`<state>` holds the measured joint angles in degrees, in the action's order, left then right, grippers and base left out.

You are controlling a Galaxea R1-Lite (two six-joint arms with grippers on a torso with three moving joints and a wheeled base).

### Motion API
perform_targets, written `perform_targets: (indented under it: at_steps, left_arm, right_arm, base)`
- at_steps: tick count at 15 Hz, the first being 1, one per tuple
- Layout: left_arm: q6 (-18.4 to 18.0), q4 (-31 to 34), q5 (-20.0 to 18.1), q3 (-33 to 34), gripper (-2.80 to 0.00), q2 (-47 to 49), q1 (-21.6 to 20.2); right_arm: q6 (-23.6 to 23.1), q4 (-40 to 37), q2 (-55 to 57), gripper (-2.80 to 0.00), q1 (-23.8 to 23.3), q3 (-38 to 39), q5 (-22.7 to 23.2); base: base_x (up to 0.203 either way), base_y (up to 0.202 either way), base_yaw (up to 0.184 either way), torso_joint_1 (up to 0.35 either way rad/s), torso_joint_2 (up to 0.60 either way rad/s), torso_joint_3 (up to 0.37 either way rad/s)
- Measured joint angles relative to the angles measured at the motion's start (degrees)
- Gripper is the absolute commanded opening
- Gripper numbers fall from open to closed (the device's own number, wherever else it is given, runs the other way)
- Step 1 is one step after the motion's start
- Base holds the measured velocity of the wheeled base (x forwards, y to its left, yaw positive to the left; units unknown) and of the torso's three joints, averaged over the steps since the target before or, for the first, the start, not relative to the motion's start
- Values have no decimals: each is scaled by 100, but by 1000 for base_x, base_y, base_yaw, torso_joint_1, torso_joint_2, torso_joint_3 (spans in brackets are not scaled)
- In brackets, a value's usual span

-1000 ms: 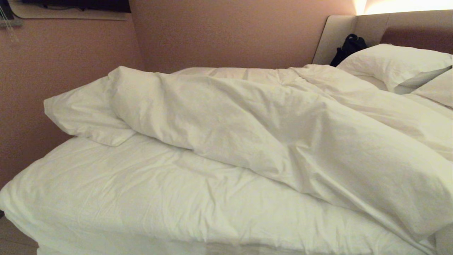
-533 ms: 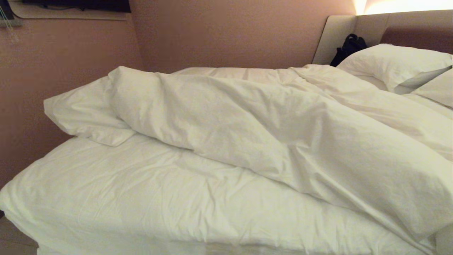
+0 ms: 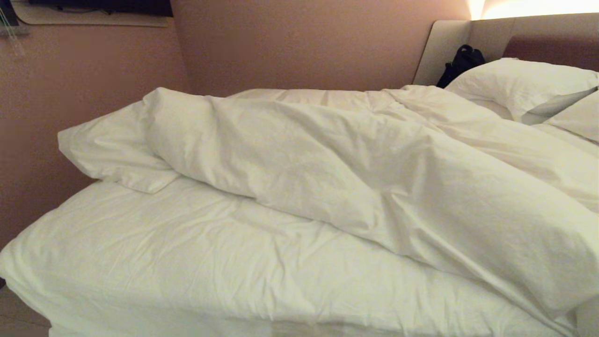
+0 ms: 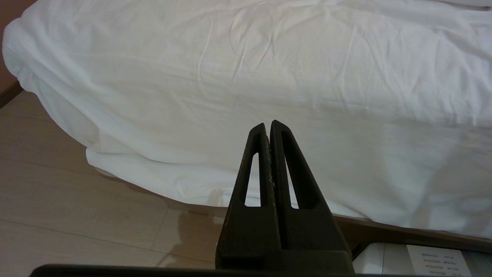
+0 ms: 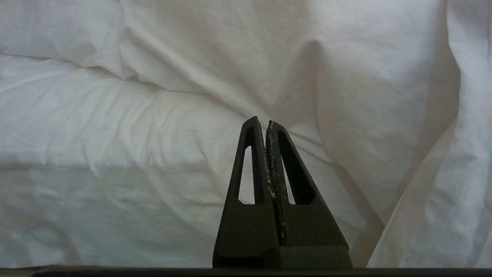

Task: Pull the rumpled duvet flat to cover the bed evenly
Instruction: Flatten the corners of the folded blanket

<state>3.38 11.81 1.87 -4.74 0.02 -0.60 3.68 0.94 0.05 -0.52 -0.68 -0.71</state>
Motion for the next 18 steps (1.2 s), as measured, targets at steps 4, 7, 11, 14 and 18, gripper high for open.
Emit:
perform_targets:
  at_steps: [4, 7, 11, 14, 18]
  left_arm:
    - [1, -5, 2, 0, -280, 0, 0]
    - [-5, -2, -5, 0, -280, 0, 0]
    - [8, 0, -7, 0, -280, 0, 0]
    - [6, 0, -7, 0, -280, 0, 0]
    - [24, -1, 4, 0, -280, 0, 0]
  right_arm:
    - [-2, 0, 0, -280, 0, 0, 0]
    - [0, 0, 0, -280, 0, 0, 2]
    - [-2, 0, 0, -280, 0, 0, 2]
    - [0, -1, 0, -280, 0, 0, 0]
    - [0, 0, -2, -280, 0, 0, 0]
  base:
    - [0, 0, 0, 0, 0, 0]
    - [0, 0, 0, 0, 0, 0]
    - [0, 0, 0, 0, 0, 0]
    - [0, 0, 0, 0, 0, 0]
    - [0, 0, 0, 0, 0, 0]
